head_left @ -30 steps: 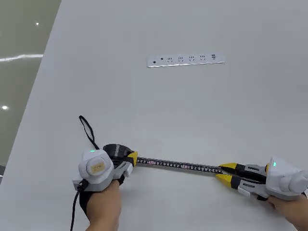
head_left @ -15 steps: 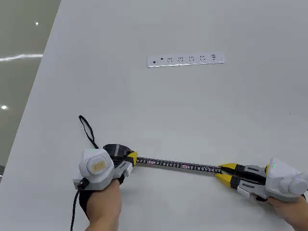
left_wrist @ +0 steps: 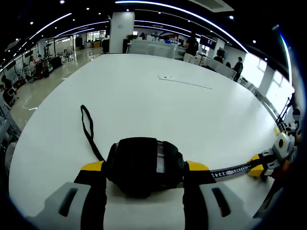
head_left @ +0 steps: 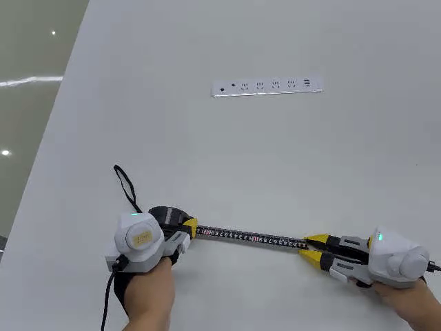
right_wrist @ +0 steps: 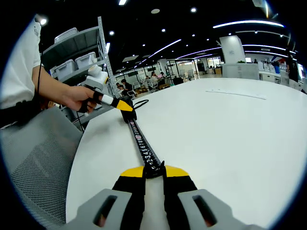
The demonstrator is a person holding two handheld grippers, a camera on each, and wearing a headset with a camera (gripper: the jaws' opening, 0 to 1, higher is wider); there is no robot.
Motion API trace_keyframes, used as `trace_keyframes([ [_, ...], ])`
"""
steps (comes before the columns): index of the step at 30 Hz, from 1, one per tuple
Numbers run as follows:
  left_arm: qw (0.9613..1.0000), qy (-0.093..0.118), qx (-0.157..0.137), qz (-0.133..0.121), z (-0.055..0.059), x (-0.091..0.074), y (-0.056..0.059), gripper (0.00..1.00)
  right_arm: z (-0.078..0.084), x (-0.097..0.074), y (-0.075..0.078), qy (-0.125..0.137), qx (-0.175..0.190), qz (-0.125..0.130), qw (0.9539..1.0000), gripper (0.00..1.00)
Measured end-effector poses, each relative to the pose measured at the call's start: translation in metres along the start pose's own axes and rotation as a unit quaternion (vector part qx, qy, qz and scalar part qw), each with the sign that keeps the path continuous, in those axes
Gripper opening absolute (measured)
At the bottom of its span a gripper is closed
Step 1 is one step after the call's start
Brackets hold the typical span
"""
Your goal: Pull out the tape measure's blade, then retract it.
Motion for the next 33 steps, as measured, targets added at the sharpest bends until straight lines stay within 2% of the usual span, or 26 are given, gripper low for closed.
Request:
trace_keyframes([
  [33,1.0,-0.002,-0.002,0.0,-0.001,0.0,0.0,0.62,-0.007,0.031,-0.01,-0.003,-0.006,-0.015,0.9999,0.13],
])
Point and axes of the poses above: the centre of the closed fingertips' face, and the gripper's own axes: x roughly forward along the fingers, y roughly to its right, z roughly out of its underside, the point moved 3 cm from there along -x, roughly backward along the fingers, and after that the axes turned 9 degrees about x, right-handed, at the moved point
